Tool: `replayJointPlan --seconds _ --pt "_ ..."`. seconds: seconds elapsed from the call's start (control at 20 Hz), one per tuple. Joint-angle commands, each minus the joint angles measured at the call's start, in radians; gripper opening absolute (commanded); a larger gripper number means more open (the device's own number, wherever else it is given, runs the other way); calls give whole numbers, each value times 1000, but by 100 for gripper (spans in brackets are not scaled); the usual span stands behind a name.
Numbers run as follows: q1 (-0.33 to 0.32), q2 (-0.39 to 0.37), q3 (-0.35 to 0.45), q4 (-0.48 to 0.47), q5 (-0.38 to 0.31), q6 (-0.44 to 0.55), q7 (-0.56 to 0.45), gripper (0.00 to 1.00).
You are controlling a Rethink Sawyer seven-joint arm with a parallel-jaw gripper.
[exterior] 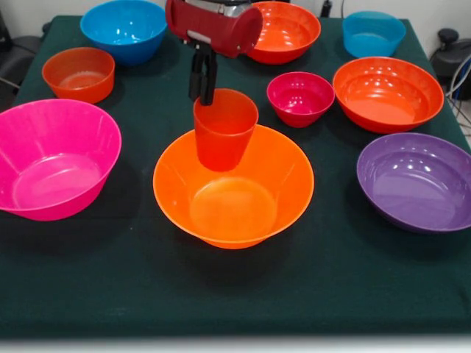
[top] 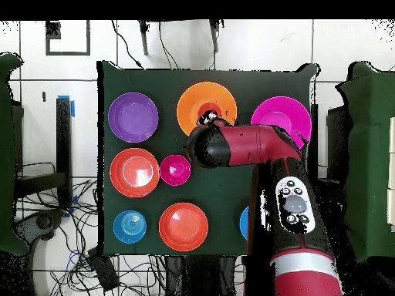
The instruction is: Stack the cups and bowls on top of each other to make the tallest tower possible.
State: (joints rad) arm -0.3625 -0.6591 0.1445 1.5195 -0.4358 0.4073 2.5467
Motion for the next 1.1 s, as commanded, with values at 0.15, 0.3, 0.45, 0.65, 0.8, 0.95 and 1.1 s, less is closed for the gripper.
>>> replayJointPlan --seconds 0.15,0.3,0.45,0.65,0.8,0.95,1.1 --pt "48 129 21 -77 -109 35 -114 0" --pt "55 151 8 -73 -105 22 -84 0" --pt "66 155 -8 -56 -108 1 -66 0" --pt "64 153 -8 -57 -108 -5 -79 0" --pt "44 123 22 -84 -98 51 -147 0" --pt "10 101 74 -122 -82 125 -238 0" --pt "5 108 83 -137 -87 126 -246 0"
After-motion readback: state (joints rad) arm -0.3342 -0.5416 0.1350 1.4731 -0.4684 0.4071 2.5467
